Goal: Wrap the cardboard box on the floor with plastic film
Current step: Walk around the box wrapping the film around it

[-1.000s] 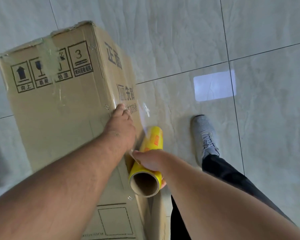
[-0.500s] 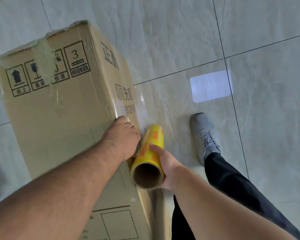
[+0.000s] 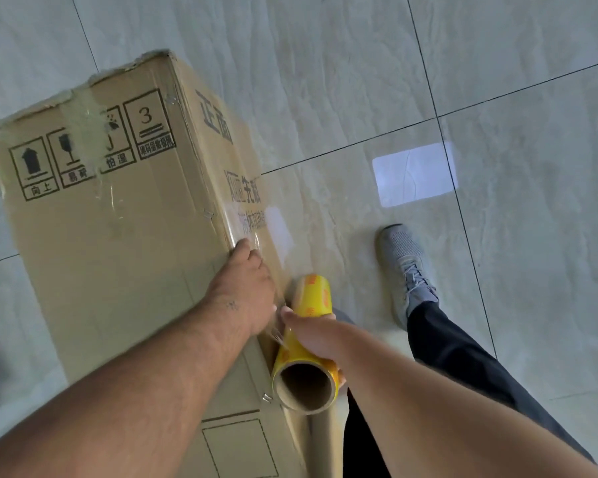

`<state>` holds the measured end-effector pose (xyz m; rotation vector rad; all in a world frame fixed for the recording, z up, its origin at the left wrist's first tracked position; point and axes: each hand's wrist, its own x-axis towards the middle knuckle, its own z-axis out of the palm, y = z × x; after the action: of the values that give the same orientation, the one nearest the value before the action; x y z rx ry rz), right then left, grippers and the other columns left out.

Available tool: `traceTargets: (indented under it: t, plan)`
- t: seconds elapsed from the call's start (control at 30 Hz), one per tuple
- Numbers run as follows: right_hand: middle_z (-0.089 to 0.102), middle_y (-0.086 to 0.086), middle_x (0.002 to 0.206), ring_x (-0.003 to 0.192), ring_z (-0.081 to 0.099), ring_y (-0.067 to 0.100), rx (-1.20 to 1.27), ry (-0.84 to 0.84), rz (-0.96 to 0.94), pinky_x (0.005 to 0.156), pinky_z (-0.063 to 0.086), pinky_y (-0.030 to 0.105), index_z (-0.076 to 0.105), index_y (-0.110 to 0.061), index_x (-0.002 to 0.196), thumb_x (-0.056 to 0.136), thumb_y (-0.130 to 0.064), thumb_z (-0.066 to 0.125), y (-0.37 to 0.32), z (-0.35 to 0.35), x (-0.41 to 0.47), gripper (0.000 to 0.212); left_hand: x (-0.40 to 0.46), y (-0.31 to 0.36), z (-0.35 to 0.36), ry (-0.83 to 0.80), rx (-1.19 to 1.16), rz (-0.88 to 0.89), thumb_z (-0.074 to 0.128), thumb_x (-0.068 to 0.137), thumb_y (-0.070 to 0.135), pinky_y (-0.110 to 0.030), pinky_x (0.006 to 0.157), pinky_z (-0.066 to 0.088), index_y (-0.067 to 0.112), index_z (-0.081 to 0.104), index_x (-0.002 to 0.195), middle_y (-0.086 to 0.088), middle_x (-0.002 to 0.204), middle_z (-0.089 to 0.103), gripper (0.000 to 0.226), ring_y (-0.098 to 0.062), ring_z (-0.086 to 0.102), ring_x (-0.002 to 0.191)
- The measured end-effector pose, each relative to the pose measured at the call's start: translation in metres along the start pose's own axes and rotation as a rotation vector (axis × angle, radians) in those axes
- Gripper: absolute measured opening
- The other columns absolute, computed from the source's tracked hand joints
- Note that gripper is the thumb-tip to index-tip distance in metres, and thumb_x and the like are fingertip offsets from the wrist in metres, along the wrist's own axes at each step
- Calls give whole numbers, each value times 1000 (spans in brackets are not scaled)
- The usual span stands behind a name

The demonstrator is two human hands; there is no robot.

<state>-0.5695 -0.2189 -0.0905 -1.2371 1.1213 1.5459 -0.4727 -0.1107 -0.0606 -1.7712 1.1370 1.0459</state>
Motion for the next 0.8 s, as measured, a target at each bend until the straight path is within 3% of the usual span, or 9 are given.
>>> traceTargets:
  t: [0.07,0.1,0.2,0.27,0.37,0.53,0.67,0.73,0.8]
  plan:
    - [42,18,165,146,49,40,140,11,9,120,43,53,15,-22,171,96,-82,45,12,-3,0,101,-1,4,2,45,-64,20,36,106,46,-61,123,6,16,38,158,-13,166,32,60,-33,30,152]
    - [52,19,157,136,60,40,230,5,34,110,52,56,23,-28,169,97,-80,47,19,-6,-1,92,-2,6,1,49,-104,40,38,105,39,-61,123,8,19,38,158,-10,167,32,56,-31,31,151]
    - [81,20,112,96,81,36,634,-109,138,78,66,53,53,-18,146,89,-73,71,45,-10,-9,81,-5,16,-2,42,-142,104,39,100,26,-53,119,20,23,55,142,-4,149,55,45,-25,47,139]
    - [82,23,102,94,81,40,784,-200,160,85,65,59,56,-12,136,86,-65,80,52,-1,-8,77,-8,20,0,46,-131,110,38,101,25,-50,118,23,22,61,134,-2,137,62,40,-26,51,133]
    - [80,27,106,101,79,45,873,-262,138,99,58,67,55,-12,136,83,-59,85,49,5,-8,77,-10,22,2,57,-105,103,37,102,24,-48,116,24,22,62,130,-1,132,65,38,-25,54,129]
    - [82,25,95,92,81,42,761,-182,134,97,61,64,56,-15,120,81,-58,86,48,-2,1,65,-3,25,-1,73,-158,75,39,99,24,-47,113,28,25,63,126,3,126,66,36,-22,57,124]
    - [76,17,115,93,80,39,425,-102,101,88,64,61,50,-31,142,53,-76,85,64,0,14,106,-6,29,-7,45,-255,63,45,96,20,-44,115,29,24,62,126,3,127,66,35,-22,58,125]
    - [67,11,127,107,73,37,231,-37,41,100,59,56,40,-39,151,44,-84,80,73,-2,16,123,-11,31,-12,46,-300,48,47,97,20,-44,115,29,22,61,128,2,129,64,35,-22,57,127]
    - [60,9,138,119,64,35,92,-6,9,109,52,49,34,-32,158,53,-84,77,78,-6,12,124,-16,36,-13,73,-321,33,46,98,20,-43,114,30,21,61,129,2,131,63,35,-23,56,128]
